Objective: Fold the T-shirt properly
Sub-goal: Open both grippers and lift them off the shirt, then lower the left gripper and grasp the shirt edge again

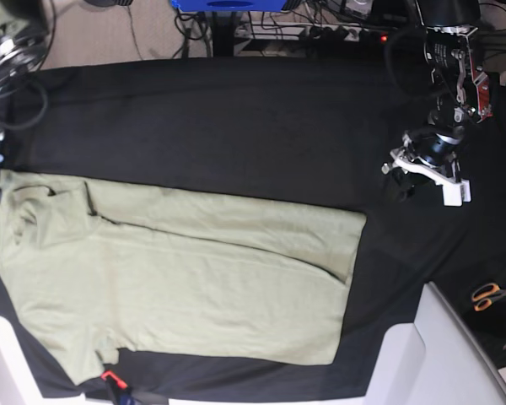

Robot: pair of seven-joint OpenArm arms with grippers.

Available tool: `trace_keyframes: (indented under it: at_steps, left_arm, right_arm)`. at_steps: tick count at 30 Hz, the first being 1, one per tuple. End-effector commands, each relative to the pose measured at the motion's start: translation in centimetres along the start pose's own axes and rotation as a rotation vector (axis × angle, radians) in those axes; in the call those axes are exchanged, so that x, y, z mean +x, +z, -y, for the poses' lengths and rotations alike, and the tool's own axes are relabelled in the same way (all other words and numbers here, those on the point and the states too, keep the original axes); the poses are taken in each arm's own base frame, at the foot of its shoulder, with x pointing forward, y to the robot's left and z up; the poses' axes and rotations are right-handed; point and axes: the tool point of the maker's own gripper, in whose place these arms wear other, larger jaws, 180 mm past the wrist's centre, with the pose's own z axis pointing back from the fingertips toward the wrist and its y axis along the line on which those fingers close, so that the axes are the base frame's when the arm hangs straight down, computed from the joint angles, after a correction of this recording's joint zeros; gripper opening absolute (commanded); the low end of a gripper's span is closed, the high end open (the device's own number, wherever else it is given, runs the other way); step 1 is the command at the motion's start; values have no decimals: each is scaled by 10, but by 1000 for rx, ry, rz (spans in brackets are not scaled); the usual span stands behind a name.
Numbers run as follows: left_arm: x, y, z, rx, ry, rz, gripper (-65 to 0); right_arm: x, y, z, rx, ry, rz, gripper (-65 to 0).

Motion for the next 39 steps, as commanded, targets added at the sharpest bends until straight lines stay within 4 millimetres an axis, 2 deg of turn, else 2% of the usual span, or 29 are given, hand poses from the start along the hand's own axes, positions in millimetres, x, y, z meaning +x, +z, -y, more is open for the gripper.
trace_keyframes:
  at_steps: [1,4,6,8,11,13,15,18,19,25,33,39]
  left_arm:
    - [16,1,3,-19,-14,41,-527]
    - [15,1,4,-21,-15,39,-525]
    - [14,1,5,-22,-12,39,-525]
    - [14,0,5,-23,-10,39,-523]
    - [14,-1,5,-23,-8,40,-522]
    - [14,-2,6,-24,-5,41,-472]
    - [12,-3,3,-19,5,35,-374]
    - [13,-10,1,-17,23,35,-173]
    - [10,-14,3,-20,41,35,-135]
    - [-2,-48,6,-22,162,15,-127]
    - [-22,-91,38,-78,242,-52,-127]
    - [-31,-109,46,-68,323,-19,-127]
  right_arm:
    - [-13,-3,9,-47,-7,-62,-135]
    - [-13,-9,3,-24,-18,-79,-155]
    - [-18,-11,1,-24,2,-102,-228]
    - [-21,-14,-4,-16,23,-119,-330]
    - [-27,-14,-4,-18,31,-140,-528]
    - [-29,-14,-3,-22,33,-146,-650]
    - [-31,-13,-1,-26,30,-149,-644]
    - [-32,-13,0,-28,32,-152,-647]
    - [-33,-12,0,-29,33,-155,-648]
    - [-39,-9,6,-38,35,-186,-650]
    - [-38,-8,7,-40,41,-191,-650]
    - [-39,-2,15,-56,43,-197,-650]
